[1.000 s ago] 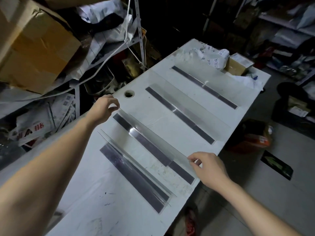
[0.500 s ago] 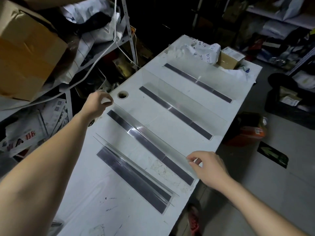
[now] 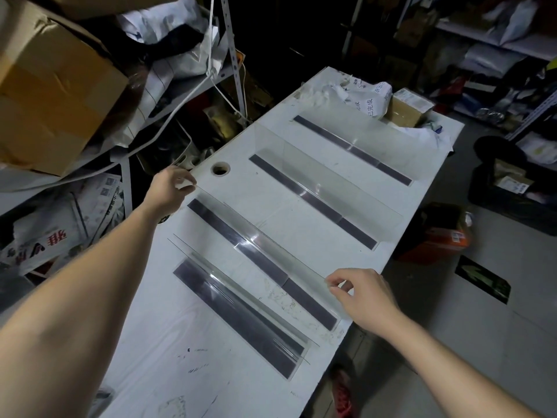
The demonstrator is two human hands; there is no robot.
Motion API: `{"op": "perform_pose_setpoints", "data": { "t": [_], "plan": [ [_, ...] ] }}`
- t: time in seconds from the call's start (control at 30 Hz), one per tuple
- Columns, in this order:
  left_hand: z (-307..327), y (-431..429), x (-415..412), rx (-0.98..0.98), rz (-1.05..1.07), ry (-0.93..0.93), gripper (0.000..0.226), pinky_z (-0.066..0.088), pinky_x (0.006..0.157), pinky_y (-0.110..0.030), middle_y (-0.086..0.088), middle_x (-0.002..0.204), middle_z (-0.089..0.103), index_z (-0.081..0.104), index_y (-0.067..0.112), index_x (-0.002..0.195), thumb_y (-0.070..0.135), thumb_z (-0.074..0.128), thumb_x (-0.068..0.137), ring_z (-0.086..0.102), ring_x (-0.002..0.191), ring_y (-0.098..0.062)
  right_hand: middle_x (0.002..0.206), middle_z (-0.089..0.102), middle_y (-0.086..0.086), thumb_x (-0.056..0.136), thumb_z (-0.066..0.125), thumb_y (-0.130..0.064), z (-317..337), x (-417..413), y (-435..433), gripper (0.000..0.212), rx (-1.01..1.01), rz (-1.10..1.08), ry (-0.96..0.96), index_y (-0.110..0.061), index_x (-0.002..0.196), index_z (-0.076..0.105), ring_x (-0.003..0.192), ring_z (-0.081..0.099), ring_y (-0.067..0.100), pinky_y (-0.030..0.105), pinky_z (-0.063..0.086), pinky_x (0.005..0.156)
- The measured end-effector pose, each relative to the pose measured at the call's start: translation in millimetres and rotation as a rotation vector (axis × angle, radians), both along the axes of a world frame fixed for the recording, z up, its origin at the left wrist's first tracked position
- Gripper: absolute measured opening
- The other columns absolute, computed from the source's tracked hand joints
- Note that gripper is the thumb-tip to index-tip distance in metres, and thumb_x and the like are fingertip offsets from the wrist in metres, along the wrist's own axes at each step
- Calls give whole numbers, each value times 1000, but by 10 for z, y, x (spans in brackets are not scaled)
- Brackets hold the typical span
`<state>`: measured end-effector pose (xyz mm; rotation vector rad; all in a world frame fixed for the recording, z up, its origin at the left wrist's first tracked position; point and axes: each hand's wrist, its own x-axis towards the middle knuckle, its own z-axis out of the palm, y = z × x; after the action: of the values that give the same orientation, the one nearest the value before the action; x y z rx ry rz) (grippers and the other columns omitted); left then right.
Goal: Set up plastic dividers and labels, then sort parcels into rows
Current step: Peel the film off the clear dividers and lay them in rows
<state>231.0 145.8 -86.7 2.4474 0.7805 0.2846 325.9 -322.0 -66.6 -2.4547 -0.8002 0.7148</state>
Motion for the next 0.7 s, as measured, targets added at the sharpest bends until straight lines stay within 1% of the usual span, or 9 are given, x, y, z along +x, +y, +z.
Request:
{"op": "perform_pose_setpoints", "data": {
  "t": [0.17,0.23,0.3,0.4,0.5,0.6,0.7],
  "plan": [
    [-16,-36,-27,-10,0,-24,8,50,100,-37,-6,116,62,73,13,94,6,73,91,63,111,-29,97,69,-23,98,65,-26,-4,-31,-7,14,-21,25,-3,-33,106,74,87,66,1,25,58,79],
    [-32,-25,-33,-18,3,-18,9,51,100,-39,-6,118,62,72,16,94,7,73,91,63,112,-29,97,69,-23,98,65,-25,-10,-43,-7,14,-22,24,0,-33,105,74,87,66,1,24,57,78],
    [-43,-30,-28,-18,7,-13,10,50,101,-41,-6,125,62,72,17,95,8,73,92,62,116,-31,96,68,-23,98,65,-25,-23,-45,-10,14,-23,24,1,-33,105,74,87,66,0,19,54,75],
    [-53,-61,-9,-3,13,-1,14,49,103,-40,-10,138,59,73,12,104,7,74,91,60,121,-34,95,67,-25,98,64,-26,-28,-28,-23,13,-17,21,2,-32,105,73,86,65,-1,14,48,69],
    [-57,-58,1,5,11,24,26,50,105,-42,-10,145,55,72,14,116,11,76,90,59,124,-34,96,67,-25,97,65,-29,-34,-21,-32,14,-3,29,9,-32,108,73,87,66,-1,12,48,70],
    [-30,-43,-1,-13,24,29,31,49,106,-43,-8,148,54,72,17,120,16,77,89,61,123,-33,98,68,-23,96,67,-31,-35,-42,-25,17,4,42,3,-31,112,72,88,66,-1,10,45,68],
    [13,-56,-14,-5,24,32,34,49,104,-41,-6,149,54,71,16,122,17,78,89,61,123,-33,98,69,-21,94,69,-34,-30,-49,-29,18,18,23,13,-31,112,72,87,67,-1,9,45,67]
  ]
}}
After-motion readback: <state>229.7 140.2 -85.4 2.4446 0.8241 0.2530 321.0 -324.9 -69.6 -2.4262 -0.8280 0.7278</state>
